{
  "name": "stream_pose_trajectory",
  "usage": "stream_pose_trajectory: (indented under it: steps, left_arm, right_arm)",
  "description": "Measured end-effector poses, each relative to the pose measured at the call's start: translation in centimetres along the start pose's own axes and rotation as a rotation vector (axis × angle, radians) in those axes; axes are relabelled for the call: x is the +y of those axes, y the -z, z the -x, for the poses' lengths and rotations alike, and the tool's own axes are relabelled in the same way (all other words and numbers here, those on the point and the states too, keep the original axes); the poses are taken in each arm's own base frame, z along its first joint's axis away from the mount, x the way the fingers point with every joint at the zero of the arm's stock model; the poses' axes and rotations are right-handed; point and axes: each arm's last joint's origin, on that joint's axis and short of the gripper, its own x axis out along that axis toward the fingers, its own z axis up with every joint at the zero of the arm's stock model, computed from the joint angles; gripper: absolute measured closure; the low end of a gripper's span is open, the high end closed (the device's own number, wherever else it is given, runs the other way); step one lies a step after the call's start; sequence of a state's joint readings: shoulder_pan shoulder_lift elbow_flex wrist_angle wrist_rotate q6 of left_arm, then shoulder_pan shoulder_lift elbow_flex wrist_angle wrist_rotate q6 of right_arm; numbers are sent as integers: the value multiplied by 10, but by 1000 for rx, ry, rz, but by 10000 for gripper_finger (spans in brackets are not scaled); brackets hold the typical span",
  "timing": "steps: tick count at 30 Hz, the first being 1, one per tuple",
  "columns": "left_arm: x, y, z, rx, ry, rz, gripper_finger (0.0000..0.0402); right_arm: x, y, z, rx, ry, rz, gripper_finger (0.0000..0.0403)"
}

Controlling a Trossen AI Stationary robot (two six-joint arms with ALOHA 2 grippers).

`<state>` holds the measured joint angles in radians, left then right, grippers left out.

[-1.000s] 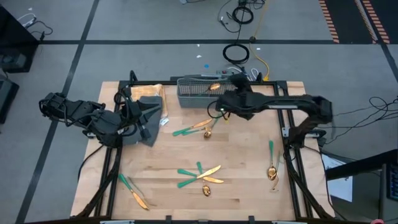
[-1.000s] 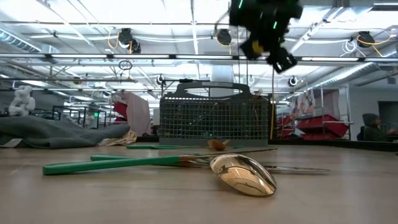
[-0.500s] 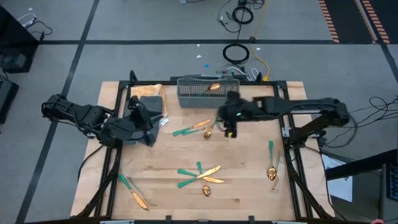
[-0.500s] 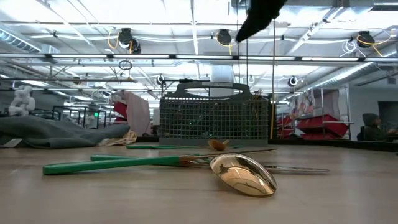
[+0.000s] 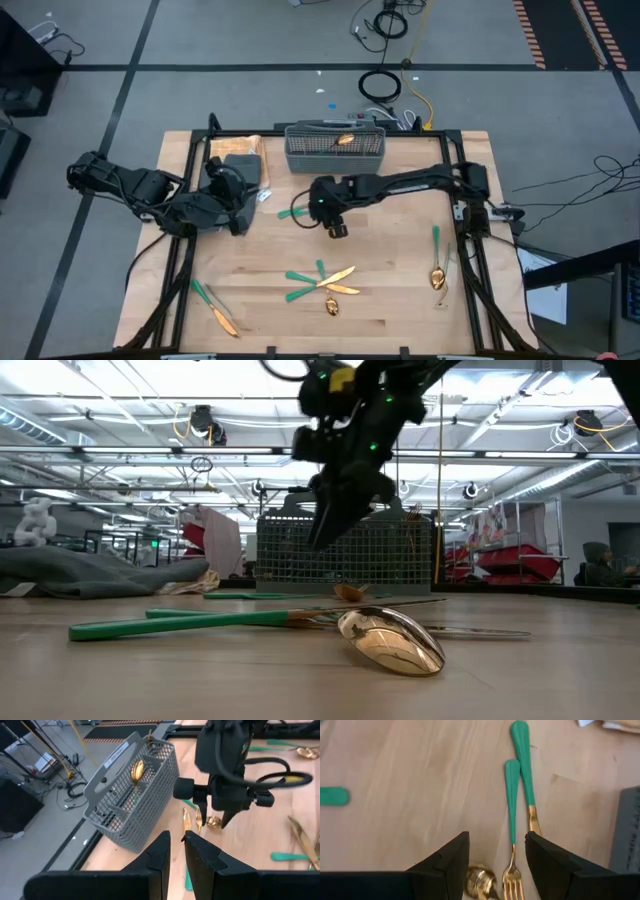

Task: Sort silverware
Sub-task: Put the green fork into the gray silverware basket

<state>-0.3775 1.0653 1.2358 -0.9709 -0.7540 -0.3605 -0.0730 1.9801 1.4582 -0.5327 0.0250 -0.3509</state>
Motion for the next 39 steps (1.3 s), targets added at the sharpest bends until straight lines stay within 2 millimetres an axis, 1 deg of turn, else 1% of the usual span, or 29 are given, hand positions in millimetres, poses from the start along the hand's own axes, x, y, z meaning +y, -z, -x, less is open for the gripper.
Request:
stream_pose_trajectory:
  steps: [5,13,16,18,20,21,23,24,25,29,33,36,39]
  left_arm:
    - [1,2,0,13,-4,-14,338]
    - [1,3,1,26,-8,-32,338]
    - [1,4,0,29,-10,-35,338]
    - [1,4,1,29,-10,-35,338]
    - [1,4,1,29,-11,-35,338]
    - [1,4,1,29,-12,-36,338]
    - [1,4,1,32,-14,-39,338]
    - [1,4,1,32,-14,-39,338]
    - [1,4,1,31,-14,-39,338]
    - [1,4,1,33,-15,-40,338]
    - [2,5,1,39,-17,-44,338]
    - [2,5,1,41,-18,-45,338]
    - [2,5,1,40,-18,-45,338]
  right_arm:
    - [-12,-2,-17,64,-11,-8,222]
    - [-24,17,-49,163,-29,-54,222]
    - [-27,21,-55,179,-34,-76,223]
    - [-28,23,-59,190,-26,-87,234]
    - [-27,24,-61,205,-14,-88,266]
    - [-27,25,-61,210,-12,-87,290]
    - [-26,25,-62,212,-14,-90,352]
    - [-26,25,-62,213,-12,-89,376]
    - [-27,25,-62,215,-6,-89,388]
    - [-27,26,-62,219,6,-106,398]
    - [-17,20,-57,222,40,-64,401]
    - [-8,15,-44,252,111,-14,402]
    - [-1,5,-24,233,163,17,402]
